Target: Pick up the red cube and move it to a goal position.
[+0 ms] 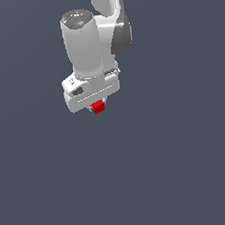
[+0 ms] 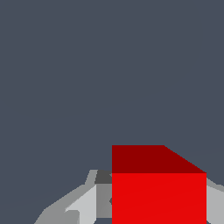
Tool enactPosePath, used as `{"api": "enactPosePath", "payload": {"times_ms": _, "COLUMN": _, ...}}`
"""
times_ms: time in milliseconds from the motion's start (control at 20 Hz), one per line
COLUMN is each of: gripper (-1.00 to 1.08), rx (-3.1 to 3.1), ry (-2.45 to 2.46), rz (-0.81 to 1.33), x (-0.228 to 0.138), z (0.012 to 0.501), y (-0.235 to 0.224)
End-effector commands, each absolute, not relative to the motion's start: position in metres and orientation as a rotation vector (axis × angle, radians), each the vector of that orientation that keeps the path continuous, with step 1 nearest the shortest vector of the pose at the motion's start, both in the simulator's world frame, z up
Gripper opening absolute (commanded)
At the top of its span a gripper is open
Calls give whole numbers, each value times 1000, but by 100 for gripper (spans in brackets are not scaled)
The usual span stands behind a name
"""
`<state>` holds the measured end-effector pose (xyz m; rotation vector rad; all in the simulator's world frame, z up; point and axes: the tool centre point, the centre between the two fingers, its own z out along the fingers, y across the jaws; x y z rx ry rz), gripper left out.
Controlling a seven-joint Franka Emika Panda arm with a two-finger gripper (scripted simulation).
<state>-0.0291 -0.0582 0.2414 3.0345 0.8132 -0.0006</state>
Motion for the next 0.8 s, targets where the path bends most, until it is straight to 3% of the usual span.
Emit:
{"api": "enactPosePath", "payload": {"times_ms": 0, "gripper": -100, "rx": 3035, "ry": 814, "rz": 1, "x": -37, "z": 272, "y": -63}}
{"api": "enactPosePath", "payload": {"times_ms": 750, "gripper": -100, "rx": 3036, "ry": 814, "rz": 1, "x": -70, "z": 408, "y": -89}}
